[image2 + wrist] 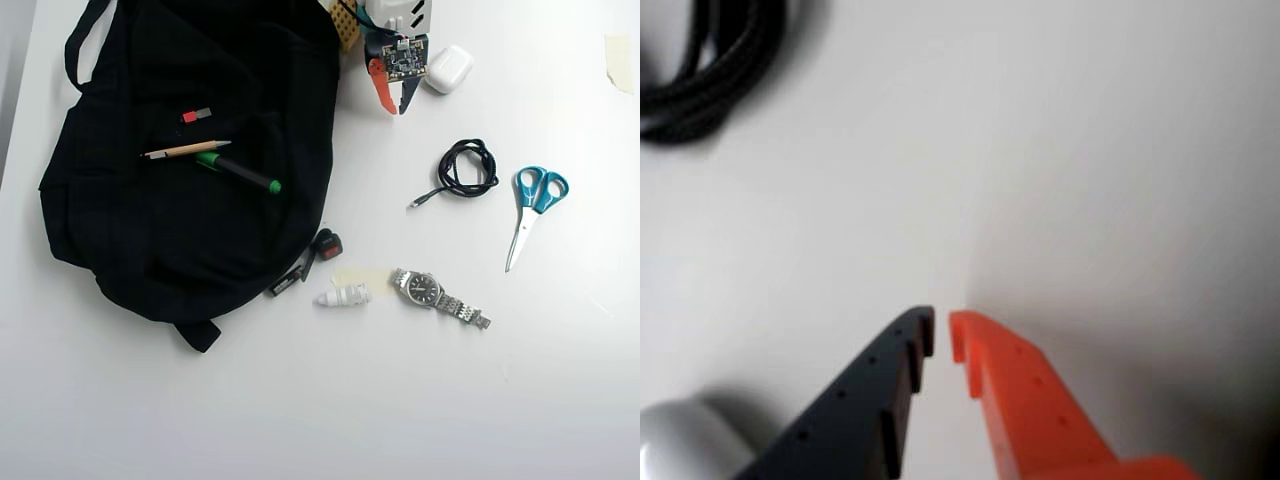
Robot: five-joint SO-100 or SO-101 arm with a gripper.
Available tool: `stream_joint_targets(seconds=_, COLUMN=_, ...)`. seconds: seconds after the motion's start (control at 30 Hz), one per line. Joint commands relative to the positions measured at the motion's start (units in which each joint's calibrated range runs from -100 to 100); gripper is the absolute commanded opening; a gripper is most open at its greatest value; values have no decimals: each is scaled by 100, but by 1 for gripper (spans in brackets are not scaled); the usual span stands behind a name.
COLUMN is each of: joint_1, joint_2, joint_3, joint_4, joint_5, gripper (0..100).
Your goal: Put the usb stick into the black bag
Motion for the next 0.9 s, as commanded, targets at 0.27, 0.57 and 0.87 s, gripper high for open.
stream_joint_targets(seconds=0.27, joint_1=-267, joint_2=-109, joint_3=-22, joint_4=134, joint_5=31, gripper=2)
stream_joint_targets(seconds=0.57, joint_1=-267, joint_2=-109, joint_3=-22, joint_4=134, joint_5=31, gripper=2)
stream_joint_targets(seconds=0.87, joint_1=-267, joint_2=-109, joint_3=-22, joint_4=134, joint_5=31, gripper=2)
